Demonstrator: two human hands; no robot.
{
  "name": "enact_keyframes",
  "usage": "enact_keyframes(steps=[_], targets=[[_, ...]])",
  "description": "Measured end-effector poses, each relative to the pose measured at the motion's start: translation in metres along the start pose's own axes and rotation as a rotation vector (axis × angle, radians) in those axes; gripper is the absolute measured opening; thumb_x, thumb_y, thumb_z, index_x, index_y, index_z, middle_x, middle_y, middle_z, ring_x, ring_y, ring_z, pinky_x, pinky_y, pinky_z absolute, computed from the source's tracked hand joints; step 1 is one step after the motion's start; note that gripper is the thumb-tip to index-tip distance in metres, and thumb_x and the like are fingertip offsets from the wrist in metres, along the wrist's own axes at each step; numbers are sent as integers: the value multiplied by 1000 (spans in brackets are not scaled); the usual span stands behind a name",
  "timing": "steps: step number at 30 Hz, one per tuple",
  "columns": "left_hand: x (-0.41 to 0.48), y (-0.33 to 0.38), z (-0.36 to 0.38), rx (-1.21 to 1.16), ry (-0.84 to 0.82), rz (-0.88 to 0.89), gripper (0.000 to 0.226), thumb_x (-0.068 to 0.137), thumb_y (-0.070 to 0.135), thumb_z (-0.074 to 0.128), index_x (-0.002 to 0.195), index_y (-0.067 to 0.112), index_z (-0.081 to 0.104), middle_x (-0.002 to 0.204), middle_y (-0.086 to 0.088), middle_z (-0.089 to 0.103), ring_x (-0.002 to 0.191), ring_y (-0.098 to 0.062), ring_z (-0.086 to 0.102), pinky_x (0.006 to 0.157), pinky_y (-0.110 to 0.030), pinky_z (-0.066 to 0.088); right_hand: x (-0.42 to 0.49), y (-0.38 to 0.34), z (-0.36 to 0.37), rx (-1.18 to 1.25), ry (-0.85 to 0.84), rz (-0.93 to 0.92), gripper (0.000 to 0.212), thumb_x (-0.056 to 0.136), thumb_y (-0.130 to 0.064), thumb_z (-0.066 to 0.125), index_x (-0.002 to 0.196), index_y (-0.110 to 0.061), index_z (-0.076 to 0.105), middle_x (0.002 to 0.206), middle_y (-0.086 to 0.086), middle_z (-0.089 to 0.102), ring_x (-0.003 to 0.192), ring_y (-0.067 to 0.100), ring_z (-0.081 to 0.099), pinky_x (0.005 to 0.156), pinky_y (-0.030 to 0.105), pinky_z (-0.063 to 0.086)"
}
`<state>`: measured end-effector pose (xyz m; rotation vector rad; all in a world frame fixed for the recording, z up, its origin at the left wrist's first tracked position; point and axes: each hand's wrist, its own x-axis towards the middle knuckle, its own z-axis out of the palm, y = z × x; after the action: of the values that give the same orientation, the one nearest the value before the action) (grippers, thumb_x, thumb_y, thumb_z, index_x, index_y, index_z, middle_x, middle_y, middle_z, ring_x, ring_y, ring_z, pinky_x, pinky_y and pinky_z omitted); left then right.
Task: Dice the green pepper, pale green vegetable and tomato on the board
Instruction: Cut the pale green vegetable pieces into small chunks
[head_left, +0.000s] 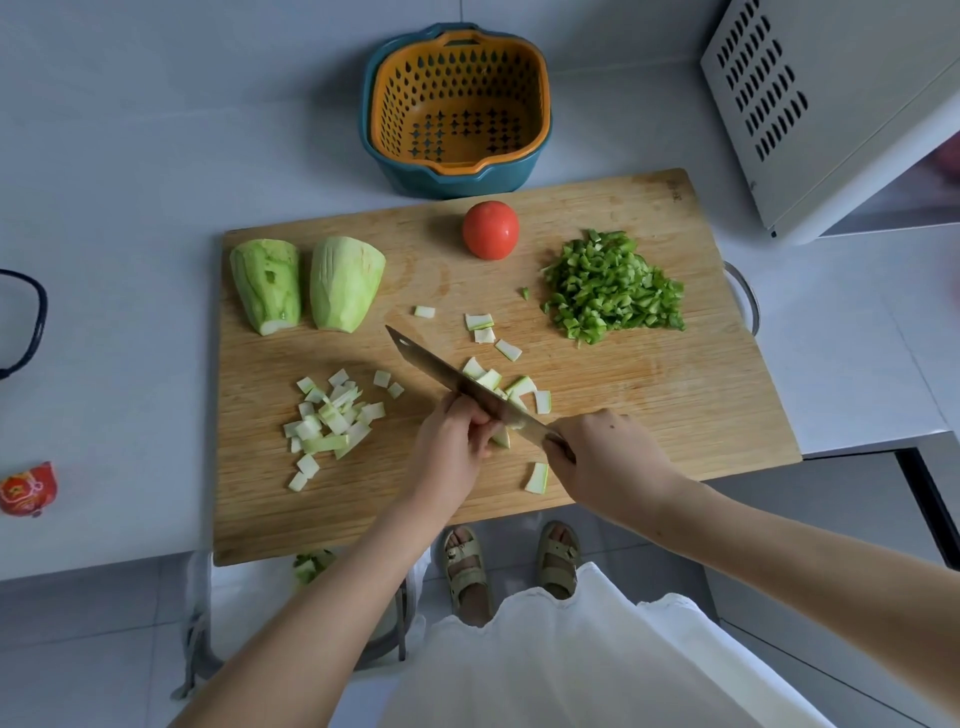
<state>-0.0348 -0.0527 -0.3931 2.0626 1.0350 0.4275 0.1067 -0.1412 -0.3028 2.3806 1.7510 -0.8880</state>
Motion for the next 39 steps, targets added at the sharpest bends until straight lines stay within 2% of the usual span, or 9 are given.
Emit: enact_keyframes(steps=[8, 13, 15, 19, 22, 30, 33, 36, 39], targets=[[-1, 1, 4, 7, 53, -24, 11, 87, 9, 64, 82, 1, 58, 95, -12, 62, 66, -22, 68, 56, -33, 56, 24, 2, 15, 47, 15, -14, 27, 97, -23, 36, 73, -14, 44, 57, -2, 37, 52, 21, 39, 43, 27, 24], [-12, 17, 12, -5, 157, -183, 25, 81, 17, 69, 84, 14, 45, 68, 4, 52, 57, -2, 50, 53, -11, 38, 24, 6, 15, 90, 18, -13, 33, 96, -23, 38, 64, -16, 42, 59, 0, 44, 58, 24, 44, 44, 27, 25], [-13, 24, 17, -9, 136, -234, 28, 80, 18, 71, 85, 14, 43, 65, 4, 52, 56, -5, 50, 53, -13, 33, 26, 8, 13, 110, 18, -19, 29, 96, -22, 40, 72, -11, 53, 63, 3, 50, 59, 24, 46, 44, 27, 27], [-5, 26, 15, -9, 150, -311, 28, 76, 14, 71, 80, 12, 43, 68, 1, 56, 60, -14, 53, 49, -13, 30, 26, 16, 3, 69, 16, -26, 35, 94, -19, 41, 59, -20, 38, 57, -2, 43, 57, 22, 44, 46, 28, 28], [4, 22, 6, 19, 201, -329, 30, 74, 10, 72, 79, 12, 43, 69, -1, 57, 60, -14, 55, 49, -12, 31, 28, 23, -3, 103, 48, -3, 29, 95, -21, 42, 68, -14, 49, 63, 3, 52, 60, 23, 49, 48, 29, 31], [11, 13, 2, -108, 191, -352, 15, 91, 17, 59, 85, 9, 48, 75, -3, 61, 62, -20, 68, 53, -43, 54, 16, 8, -7, 94, 80, -9, 33, 96, -22, 38, 64, -18, 41, 56, -1, 43, 50, 18, 41, 44, 27, 27], [8, 15, 0, -99, 165, -343, 18, 94, 14, 55, 79, 12, 46, 72, -1, 60, 59, -16, 68, 46, -36, 51, 12, 1, -9, 85, 76, -14, 39, 97, -22, 37, 58, -22, 31, 54, -3, 38, 46, 14, 33, 42, 26, 21], [9, 17, -3, -143, 132, -408, 12, 95, 13, 54, 84, 9, 50, 76, -6, 62, 58, -14, 67, 42, -16, 45, 10, -3, -9, 79, 75, -8, 40, 97, -21, 38, 58, -23, 28, 54, -3, 37, 45, 13, 32, 42, 26, 20], [15, 18, -3, -86, 133, -408, 17, 93, 18, 56, 81, 7, 50, 75, -8, 61, 59, -17, 65, 45, -24, 48, 10, -1, -10, 119, 133, 16, 38, 97, -21, 38, 59, -24, 32, 52, -4, 37, 44, 13, 32, 42, 27, 21]])
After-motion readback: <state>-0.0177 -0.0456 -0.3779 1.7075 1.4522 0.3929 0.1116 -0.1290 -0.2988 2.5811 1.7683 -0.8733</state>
